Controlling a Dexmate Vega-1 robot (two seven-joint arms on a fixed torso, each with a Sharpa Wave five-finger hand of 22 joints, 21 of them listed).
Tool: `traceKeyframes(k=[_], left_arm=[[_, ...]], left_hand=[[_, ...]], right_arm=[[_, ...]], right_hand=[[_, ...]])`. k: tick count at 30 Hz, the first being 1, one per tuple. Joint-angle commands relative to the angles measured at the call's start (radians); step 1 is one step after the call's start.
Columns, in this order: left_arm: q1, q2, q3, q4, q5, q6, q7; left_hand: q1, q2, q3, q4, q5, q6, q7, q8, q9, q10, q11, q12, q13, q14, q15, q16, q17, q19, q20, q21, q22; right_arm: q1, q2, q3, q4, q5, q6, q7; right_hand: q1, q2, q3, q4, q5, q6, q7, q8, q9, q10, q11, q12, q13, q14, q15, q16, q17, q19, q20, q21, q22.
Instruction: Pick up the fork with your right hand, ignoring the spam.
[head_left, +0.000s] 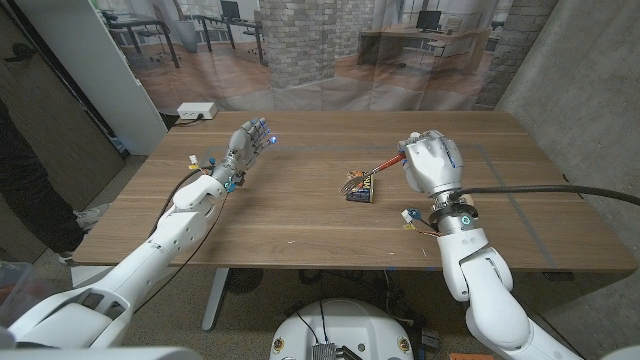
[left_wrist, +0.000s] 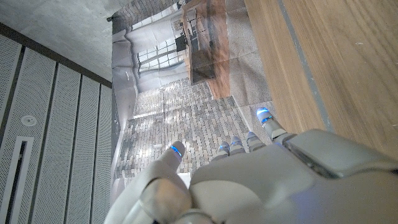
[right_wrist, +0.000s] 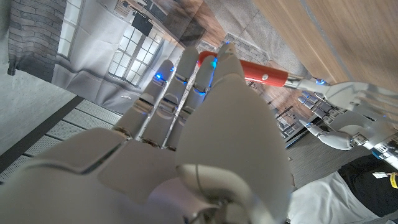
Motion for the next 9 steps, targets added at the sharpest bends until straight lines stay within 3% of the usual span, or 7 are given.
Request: traceKeyframes(k=[1,9], left_arm=[[-0.039,0.003,0.011,0.068,-0.007,0.001,-0.079],[-0.029,0.008,0.01,0.064,-0.013,0.009,-0.089]], left_hand=[[0.006,0.104,0.001,-0.002,0.007,-0.1,-0.003,0.0,0.003,-0.087,0.001,0.001,0.002,-0.071,-0.003,0.0,0.001,-0.103,0.007,-0.001,0.005],[0.006,0.104,0.001,-0.001,0.007,-0.101,-0.003,-0.001,0.003,-0.088,0.0,0.001,0.002,-0.072,-0.002,0.0,0.001,-0.103,0.007,-0.002,0.005]], right_arm=[[0.024,0.049,-0.047,0.032,-0.102,-0.037,-0.014],[0.009,0.062,-0.043,0.011,-0.152,-0.051,0.005]], right_hand=[[0.061,0.068,-0.008,0.001,0.007,0.097,-0.057,0.005,0.044,0.009,0.002,-0.007,0.005,0.011,-0.086,-0.002,0.004,-0.002,-0.123,0.008,-0.001],[0.063,0.071,-0.012,0.003,0.007,0.098,-0.058,0.003,0.045,0.009,-0.001,-0.009,0.006,0.013,-0.087,-0.008,0.008,-0.003,-0.124,0.012,-0.002]])
